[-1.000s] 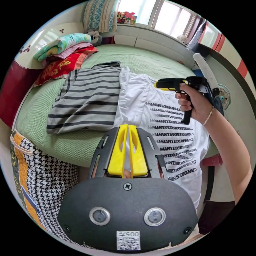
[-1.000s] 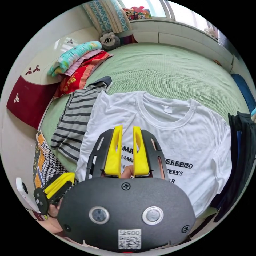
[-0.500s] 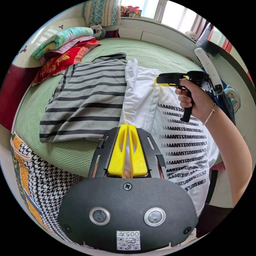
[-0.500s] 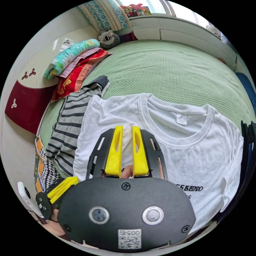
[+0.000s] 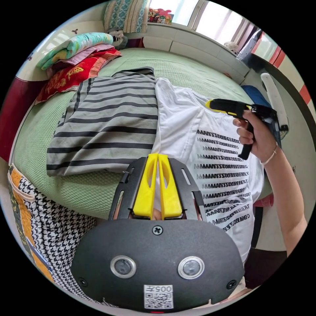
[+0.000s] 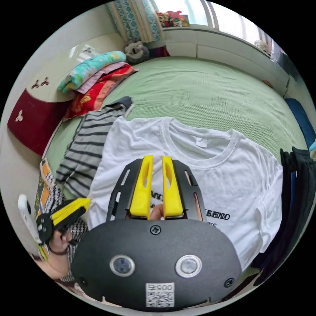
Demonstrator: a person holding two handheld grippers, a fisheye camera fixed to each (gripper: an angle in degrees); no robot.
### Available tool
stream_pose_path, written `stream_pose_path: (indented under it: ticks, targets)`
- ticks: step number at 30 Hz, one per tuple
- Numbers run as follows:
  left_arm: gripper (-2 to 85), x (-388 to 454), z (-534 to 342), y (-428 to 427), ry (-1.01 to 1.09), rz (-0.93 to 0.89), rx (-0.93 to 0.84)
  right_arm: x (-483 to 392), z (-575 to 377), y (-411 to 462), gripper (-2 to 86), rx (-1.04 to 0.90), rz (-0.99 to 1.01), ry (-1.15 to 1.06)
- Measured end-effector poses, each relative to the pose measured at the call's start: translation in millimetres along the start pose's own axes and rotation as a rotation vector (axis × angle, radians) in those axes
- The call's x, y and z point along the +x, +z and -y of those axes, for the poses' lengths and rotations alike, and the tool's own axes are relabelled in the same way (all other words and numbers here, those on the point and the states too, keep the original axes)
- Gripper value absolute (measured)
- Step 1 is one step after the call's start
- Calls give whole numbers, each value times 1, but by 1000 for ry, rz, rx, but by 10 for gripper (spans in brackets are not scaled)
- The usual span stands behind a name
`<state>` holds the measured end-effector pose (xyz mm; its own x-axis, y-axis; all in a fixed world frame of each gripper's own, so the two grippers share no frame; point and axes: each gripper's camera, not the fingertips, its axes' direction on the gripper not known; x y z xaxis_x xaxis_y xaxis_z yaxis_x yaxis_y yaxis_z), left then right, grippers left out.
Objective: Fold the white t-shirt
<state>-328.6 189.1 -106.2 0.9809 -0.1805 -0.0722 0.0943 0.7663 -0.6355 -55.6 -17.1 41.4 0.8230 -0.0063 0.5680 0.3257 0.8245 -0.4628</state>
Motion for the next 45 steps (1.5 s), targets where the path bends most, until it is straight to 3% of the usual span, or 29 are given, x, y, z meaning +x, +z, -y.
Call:
stream_pose_path:
  ticks: [3, 11, 13, 17, 24, 30, 45]
  targets:
    - [-6, 0, 2, 0, -12, -7, -2, -35, -25, -3, 90, -27, 72, -143]
    - [-6, 18, 16, 13, 36, 55, 6, -105, -62, 41, 104, -155, 16, -403]
    - [-5, 17, 20, 24, 38, 96, -37, -105, -61, 45, 75, -149, -35, -361]
    - [-4, 14, 19, 24, 19, 59, -32, -103, -65, 38, -6, -172, 44, -346]
    - [-4, 21, 15, 20, 12, 91, -42, -96, -81, 38, 39, -253, 53, -346]
    - [-6, 42, 7, 2, 50, 103, -19, -70, -99, -16, 58, -115, 39, -254]
    - [-6, 192, 25, 29, 308, -33, -32, 32, -214, -73, 75, -136, -277, 45]
